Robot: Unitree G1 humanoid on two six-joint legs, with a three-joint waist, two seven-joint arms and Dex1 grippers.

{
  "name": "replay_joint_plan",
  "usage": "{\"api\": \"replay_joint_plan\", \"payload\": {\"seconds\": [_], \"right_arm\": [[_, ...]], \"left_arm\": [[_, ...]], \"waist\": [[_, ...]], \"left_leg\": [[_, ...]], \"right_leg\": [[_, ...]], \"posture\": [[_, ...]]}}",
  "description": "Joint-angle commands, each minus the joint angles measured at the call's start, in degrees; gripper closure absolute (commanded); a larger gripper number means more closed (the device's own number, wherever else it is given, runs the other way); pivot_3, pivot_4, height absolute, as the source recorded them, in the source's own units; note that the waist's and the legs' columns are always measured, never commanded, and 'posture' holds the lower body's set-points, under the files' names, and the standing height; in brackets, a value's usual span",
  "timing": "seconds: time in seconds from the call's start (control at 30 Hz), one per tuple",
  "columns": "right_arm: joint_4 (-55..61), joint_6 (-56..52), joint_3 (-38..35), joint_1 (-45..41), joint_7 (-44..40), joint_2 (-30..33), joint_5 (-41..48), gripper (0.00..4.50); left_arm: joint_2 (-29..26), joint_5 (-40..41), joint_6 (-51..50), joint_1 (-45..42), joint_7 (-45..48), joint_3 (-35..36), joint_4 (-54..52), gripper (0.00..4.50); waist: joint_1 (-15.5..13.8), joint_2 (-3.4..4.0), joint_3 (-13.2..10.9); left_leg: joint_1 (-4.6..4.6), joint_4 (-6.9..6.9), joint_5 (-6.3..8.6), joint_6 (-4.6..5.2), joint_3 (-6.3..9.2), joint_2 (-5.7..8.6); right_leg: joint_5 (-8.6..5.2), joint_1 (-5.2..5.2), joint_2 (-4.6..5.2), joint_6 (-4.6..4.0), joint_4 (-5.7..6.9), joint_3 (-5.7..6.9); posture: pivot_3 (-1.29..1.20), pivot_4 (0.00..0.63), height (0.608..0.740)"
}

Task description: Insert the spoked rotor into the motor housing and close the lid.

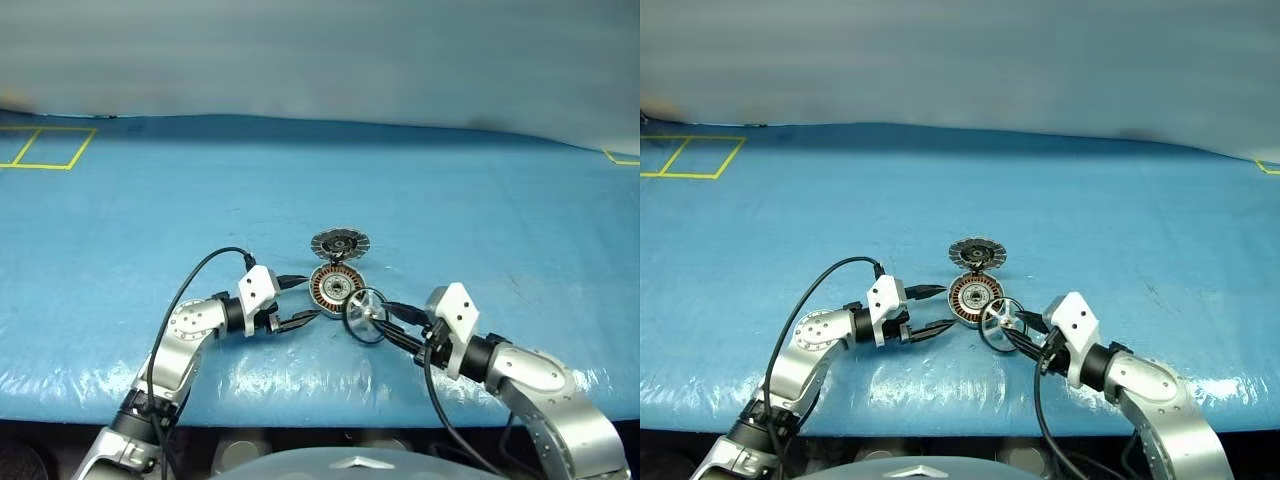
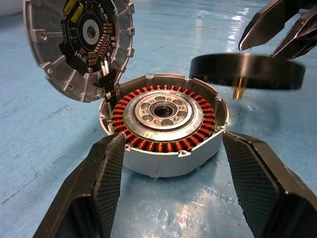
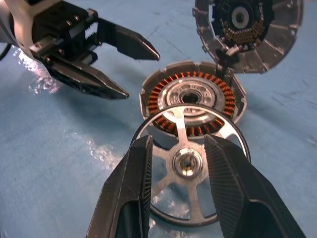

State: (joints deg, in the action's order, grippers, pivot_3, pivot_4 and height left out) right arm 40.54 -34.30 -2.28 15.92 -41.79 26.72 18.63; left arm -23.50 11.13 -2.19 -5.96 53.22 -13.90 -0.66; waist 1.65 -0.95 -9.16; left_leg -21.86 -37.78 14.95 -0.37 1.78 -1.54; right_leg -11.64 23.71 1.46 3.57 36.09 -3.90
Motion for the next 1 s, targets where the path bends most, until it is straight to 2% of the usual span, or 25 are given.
{"api": "replay_joint_plan", "payload": {"seconds": [0.03, 0.2, 0.43, 0.63, 1.0], "right_arm": [[2.07, 0.77, -0.23, -2.09, 2.83, -1.02, 1.78, 2.78], [0.52, 0.35, -1.18, -0.21, 4.18, 2.44, 0.11, 2.78], [4.35, -0.84, -1.24, 0.79, 3.04, 9.29, 0.52, 2.78], [3.58, -3.13, 4.50, -1.32, 3.54, 10.17, -0.07, 2.78], [-0.33, -1.71, 8.06, -2.42, 5.98, 10.42, -3.83, 2.78]], "left_arm": [[0.08, 0.40, 1.34, -1.64, 0.61, 0.55, 0.65, 1.14], [0.32, 0.27, 1.79, -2.06, 0.78, 0.38, 1.43, 1.14], [0.25, 0.10, 1.38, -1.22, 0.55, 0.13, 0.83, 1.14], [0.48, -0.20, 0.93, -1.05, -0.17, -0.05, 0.14, 1.14], [0.26, -0.63, 0.57, -0.28, -0.80, -0.18, -0.48, 1.14]], "waist": [[-0.04, -0.01, 0.00], [-0.45, -0.02, 0.00], [-0.30, -0.02, -0.01], [-0.33, -0.03, -0.01], [-0.43, -0.03, -0.01]], "left_leg": [[-0.01, 0.00, 0.00, 0.00, 0.00, 0.00], [-0.08, 0.08, 0.03, -0.01, 0.03, 0.04], [-0.09, 0.02, 0.05, 0.01, 0.02, 0.02], [-0.08, -0.02, 0.06, 0.01, 0.03, 0.01], [-0.11, -0.03, 0.06, 0.02, 0.03, 0.02]], "right_leg": [[0.00, 0.01, 0.00, 0.00, 0.00, 0.00], [-0.01, 0.03, 0.01, -0.01, -0.07, 0.00], [-0.01, 0.02, 0.00, 0.00, -0.08, -0.01], [-0.01, 0.01, -0.01, 0.01, -0.05, 0.00], [-0.01, 0.03, -0.01, 0.01, -0.06, 0.00]], "posture": [[0.00, 0.150, 0.740], [0.00, 0.150, 0.740], [0.00, 0.150, 0.740], [0.00, 0.150, 0.740], [0.00, 0.150, 0.740]]}}
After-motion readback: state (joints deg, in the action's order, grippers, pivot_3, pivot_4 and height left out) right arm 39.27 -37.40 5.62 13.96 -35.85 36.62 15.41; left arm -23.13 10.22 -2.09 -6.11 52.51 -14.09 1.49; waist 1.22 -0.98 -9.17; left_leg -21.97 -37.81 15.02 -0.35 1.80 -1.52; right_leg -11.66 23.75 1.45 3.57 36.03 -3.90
